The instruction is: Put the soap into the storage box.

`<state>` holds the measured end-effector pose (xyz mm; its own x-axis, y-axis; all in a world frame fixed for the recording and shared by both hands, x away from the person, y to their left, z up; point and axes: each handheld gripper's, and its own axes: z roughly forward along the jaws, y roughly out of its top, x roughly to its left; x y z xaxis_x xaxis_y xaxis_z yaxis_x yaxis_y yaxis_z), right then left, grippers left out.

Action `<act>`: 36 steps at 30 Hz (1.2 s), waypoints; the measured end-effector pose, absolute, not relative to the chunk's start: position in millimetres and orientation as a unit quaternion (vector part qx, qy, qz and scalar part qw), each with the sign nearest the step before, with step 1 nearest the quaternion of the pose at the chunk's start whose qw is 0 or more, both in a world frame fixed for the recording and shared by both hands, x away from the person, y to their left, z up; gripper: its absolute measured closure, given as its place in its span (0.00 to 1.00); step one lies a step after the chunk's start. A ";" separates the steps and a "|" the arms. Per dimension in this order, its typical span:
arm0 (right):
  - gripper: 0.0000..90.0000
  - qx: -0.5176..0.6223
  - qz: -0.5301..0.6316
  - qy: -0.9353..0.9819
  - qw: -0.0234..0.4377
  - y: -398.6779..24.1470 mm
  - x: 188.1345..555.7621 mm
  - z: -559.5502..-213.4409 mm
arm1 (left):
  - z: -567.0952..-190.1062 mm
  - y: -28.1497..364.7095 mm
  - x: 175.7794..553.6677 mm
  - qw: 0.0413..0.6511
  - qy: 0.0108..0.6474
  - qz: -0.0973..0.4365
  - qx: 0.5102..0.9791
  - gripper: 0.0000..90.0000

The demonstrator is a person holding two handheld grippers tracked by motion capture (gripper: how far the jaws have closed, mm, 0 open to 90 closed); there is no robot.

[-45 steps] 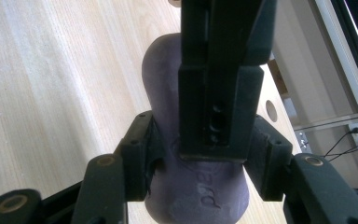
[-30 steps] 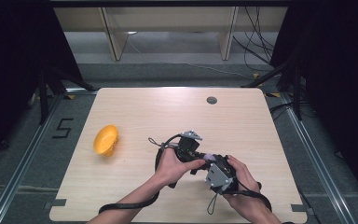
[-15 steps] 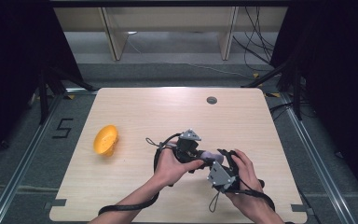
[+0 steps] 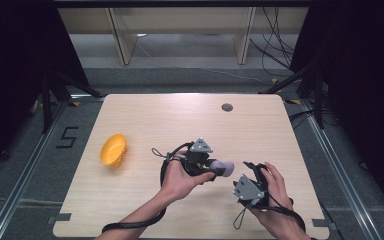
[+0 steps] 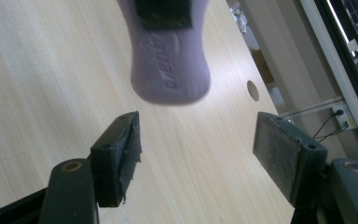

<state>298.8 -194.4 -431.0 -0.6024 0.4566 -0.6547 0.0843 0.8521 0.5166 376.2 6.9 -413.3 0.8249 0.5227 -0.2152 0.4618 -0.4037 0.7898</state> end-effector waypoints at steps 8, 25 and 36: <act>0.37 0.177 0.224 0.863 0.416 -208.4 303.6 -432.2 | -413.3 13.4 375.8 0.455 0.305 0.049 0.835 0.65; 0.39 0.203 0.235 0.858 0.410 -218.4 307.5 -432.5 | -411.0 31.6 376.2 0.439 0.313 0.085 0.838 0.65; 0.42 0.215 0.240 0.848 0.421 -223.2 309.1 -430.7 | -413.2 51.3 379.9 0.448 0.326 0.103 0.826 0.65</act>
<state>309.1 -223.2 -430.7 -0.5534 0.5670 -0.6102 0.1622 0.7919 0.5887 379.9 51.3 -413.2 0.7665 0.6307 -0.1215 0.4460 -0.3865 0.8073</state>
